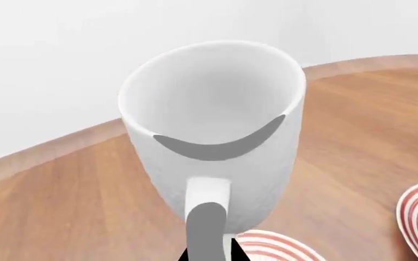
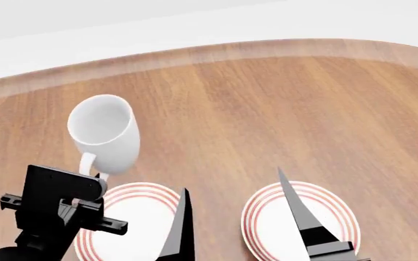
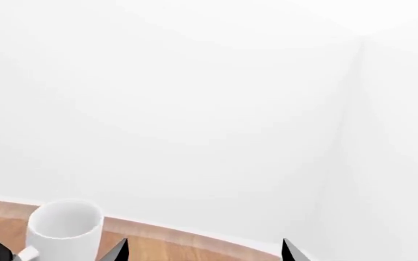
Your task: Put the white mug on the left plate.
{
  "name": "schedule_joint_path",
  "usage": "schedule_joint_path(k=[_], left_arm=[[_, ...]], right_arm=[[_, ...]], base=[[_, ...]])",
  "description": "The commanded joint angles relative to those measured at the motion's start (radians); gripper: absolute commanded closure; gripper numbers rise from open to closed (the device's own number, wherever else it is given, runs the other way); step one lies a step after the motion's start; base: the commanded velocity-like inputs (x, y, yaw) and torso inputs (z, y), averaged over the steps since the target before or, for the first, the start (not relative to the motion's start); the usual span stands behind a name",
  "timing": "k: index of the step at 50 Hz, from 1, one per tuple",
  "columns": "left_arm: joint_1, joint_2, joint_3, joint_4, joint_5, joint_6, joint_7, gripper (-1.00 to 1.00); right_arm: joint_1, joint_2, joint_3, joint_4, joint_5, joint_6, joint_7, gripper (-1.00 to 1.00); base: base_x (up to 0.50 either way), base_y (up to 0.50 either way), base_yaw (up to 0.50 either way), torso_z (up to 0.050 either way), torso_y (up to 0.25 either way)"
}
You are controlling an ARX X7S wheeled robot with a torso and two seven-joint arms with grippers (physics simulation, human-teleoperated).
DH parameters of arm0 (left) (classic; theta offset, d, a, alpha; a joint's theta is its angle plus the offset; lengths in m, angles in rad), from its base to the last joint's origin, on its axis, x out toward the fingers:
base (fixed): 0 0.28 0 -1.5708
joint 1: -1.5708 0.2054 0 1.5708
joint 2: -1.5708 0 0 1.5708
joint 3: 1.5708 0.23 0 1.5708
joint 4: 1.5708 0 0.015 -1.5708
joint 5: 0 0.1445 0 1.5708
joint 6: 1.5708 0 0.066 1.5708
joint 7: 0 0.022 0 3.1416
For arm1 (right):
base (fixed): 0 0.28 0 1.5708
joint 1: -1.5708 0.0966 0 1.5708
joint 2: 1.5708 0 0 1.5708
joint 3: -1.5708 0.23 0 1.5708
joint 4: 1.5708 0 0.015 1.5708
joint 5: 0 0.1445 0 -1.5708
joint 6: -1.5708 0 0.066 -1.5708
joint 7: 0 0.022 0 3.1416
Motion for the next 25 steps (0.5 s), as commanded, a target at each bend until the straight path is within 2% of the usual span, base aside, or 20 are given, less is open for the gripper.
schedule_joint_path(k=[1, 25], left_arm=[[-0.028, 0.016, 0.035, -0.123, 0.03, 0.054, 0.0, 1.0], [-0.008, 0.033, 0.082, -0.251, 0.055, 0.115, -0.007, 1.0]], right_arm=[[0.001, 0.009, 0.0, 0.007, 0.014, -0.004, 0.014, -1.0], [0.006, 0.024, -0.008, 0.008, 0.036, 0.001, 0.033, -1.0]], base=[[0.0, 0.0, 0.0, 0.0, 0.0], [0.0, 0.0, 0.0, 0.0, 0.0]])
